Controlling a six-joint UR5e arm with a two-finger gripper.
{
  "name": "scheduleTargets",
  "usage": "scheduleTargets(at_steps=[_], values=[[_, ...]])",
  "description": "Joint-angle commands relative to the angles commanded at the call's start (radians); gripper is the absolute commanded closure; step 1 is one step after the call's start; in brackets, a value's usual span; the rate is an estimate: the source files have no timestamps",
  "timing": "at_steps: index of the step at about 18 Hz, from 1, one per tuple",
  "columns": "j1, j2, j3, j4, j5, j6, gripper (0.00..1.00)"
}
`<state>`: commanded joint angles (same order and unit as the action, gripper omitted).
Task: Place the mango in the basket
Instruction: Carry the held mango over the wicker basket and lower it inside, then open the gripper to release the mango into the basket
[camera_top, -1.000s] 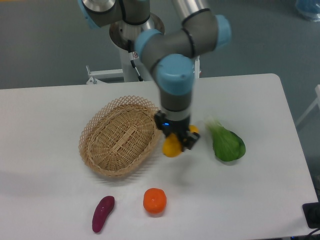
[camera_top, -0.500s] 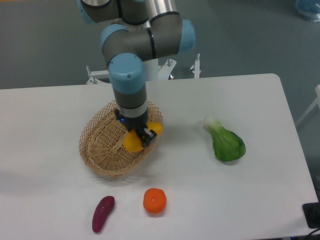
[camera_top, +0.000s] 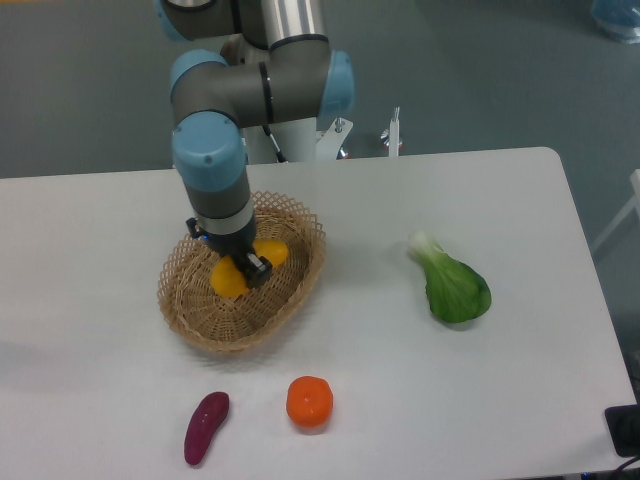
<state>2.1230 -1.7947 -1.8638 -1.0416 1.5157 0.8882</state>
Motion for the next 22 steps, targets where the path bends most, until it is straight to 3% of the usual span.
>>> scheduleTargets(at_steps=[4, 8, 12, 18, 19, 21, 22], values=[[-0.012, -0.028, 0.0, 0.002, -0.009, 0.006, 0.57], [-0.014, -0.054, 0.0, 0.057, -0.005, 0.011, 0.5], [-0.014, -0.067, 0.0, 0.058, -0.002, 0.011, 0.48], [-0.014, -0.077, 0.006, 0.058, -0.002, 0.012, 0.36], [-0.014, -0.077, 0.011, 0.058, -0.002, 0.017, 0.31], [-0.012, -0.075, 0.017, 0.06, -0.002, 0.043, 0.01], [-0.011, -0.071, 0.017, 0.06, -0.002, 0.055, 0.0]])
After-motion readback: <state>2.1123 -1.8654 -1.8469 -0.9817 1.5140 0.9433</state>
